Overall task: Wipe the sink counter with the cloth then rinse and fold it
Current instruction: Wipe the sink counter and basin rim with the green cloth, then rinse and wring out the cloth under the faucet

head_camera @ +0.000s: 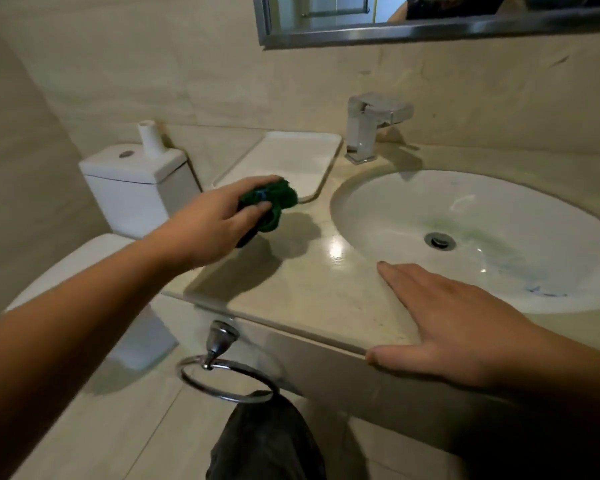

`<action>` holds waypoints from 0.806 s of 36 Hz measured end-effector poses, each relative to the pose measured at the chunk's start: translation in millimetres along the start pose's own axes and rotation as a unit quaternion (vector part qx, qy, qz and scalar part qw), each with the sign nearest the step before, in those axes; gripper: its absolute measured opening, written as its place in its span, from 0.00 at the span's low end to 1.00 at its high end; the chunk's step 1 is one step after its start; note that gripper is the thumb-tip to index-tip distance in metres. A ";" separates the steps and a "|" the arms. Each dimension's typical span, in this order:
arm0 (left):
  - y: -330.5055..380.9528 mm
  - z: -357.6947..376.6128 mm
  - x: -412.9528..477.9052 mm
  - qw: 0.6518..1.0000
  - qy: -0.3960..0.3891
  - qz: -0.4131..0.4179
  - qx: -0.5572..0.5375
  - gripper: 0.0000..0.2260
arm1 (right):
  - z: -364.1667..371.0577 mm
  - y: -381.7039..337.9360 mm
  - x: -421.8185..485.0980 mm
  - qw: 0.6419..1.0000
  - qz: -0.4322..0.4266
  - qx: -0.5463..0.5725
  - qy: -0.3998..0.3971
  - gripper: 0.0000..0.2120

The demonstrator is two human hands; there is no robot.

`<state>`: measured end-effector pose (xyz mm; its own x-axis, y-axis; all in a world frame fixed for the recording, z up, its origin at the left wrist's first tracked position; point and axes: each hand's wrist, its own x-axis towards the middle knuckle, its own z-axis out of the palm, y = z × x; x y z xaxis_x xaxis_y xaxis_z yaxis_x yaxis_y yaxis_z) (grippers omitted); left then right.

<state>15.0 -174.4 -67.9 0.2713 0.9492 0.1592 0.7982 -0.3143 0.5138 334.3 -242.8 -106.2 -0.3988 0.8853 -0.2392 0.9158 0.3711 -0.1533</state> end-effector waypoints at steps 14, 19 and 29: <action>-23.9 42.3 -51.4 0.975 -0.115 0.102 0.164 0.29 | -2.6 0.4 -1.7 1.000 0.000 -0.023 -0.003 0.59; 26.1 81.4 -30.2 0.961 -0.122 0.175 0.174 0.30 | -20.9 28.8 -22.3 0.999 0.050 -0.004 -0.019 0.61; 154.8 166.2 31.5 0.953 -0.160 0.222 0.131 0.23 | -20.8 119.8 -45.6 0.981 0.168 0.084 0.058 0.32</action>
<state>236.5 -195.2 -123.4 0.7304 0.6826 0.0244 0.6619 -0.7162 0.2215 463.2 -232.9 -93.7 -0.0593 0.9792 -0.1942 0.9701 0.0107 -0.2424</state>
